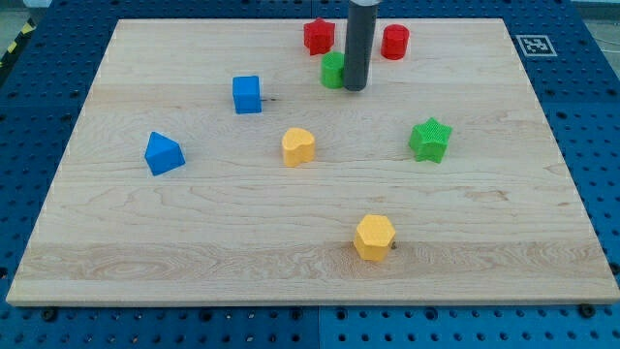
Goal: Push the green circle diagonally above blue cube
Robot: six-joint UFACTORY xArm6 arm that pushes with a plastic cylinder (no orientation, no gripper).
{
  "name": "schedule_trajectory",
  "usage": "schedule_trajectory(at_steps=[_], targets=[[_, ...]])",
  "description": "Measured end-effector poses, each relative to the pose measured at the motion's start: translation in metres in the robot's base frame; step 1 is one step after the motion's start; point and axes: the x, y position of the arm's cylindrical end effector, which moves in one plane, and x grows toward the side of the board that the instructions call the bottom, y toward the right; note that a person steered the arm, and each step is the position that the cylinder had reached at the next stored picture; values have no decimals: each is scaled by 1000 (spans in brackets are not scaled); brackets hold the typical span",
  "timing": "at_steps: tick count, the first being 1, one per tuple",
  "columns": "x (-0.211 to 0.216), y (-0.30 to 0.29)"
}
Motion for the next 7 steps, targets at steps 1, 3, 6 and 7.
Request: schedule_trajectory(at_steps=[1, 3, 6, 7], targets=[[-10, -18], [-15, -40], [-50, -69], [-51, -96]])
